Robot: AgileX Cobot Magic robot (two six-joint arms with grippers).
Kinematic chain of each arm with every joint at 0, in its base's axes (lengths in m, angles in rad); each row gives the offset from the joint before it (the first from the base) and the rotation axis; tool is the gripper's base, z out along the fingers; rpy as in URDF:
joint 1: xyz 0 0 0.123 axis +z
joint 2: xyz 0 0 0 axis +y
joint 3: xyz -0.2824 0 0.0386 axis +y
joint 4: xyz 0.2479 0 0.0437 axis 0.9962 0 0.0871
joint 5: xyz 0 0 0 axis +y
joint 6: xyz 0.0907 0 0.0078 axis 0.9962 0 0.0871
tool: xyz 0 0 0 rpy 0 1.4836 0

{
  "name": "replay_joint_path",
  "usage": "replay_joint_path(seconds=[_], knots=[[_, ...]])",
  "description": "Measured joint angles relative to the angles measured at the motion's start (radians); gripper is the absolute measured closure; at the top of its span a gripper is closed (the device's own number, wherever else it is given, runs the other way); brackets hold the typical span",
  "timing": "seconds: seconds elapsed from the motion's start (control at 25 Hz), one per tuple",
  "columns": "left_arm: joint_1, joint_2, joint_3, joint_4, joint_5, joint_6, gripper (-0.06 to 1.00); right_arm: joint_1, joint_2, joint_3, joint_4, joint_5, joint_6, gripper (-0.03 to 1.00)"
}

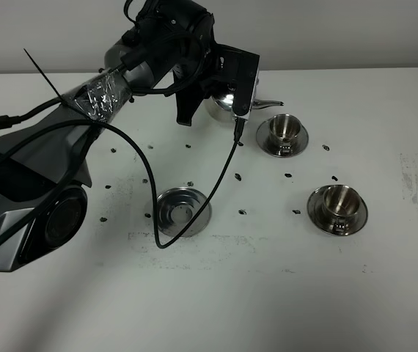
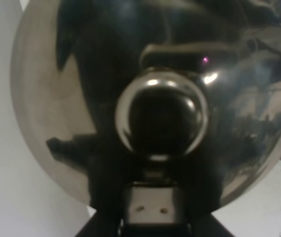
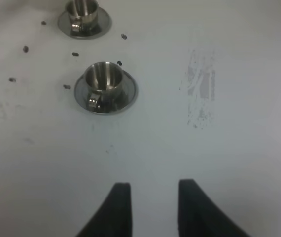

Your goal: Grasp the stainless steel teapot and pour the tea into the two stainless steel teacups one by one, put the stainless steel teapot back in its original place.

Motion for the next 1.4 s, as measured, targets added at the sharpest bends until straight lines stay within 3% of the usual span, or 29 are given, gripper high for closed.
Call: replay_joint_path(seconds=[0.52, 1.4], knots=[[-0.017, 0.009, 0.0, 0.07, -0.036, -0.001, 0.77, 0.0, 0.0, 0.0, 0.0, 0.0, 0.0, 0.74], [-0.028, 0.03, 0.0, 0.107, -0.051, -0.001, 0.77, 0.0, 0.0, 0.0, 0.0, 0.0, 0.0, 0.74]])
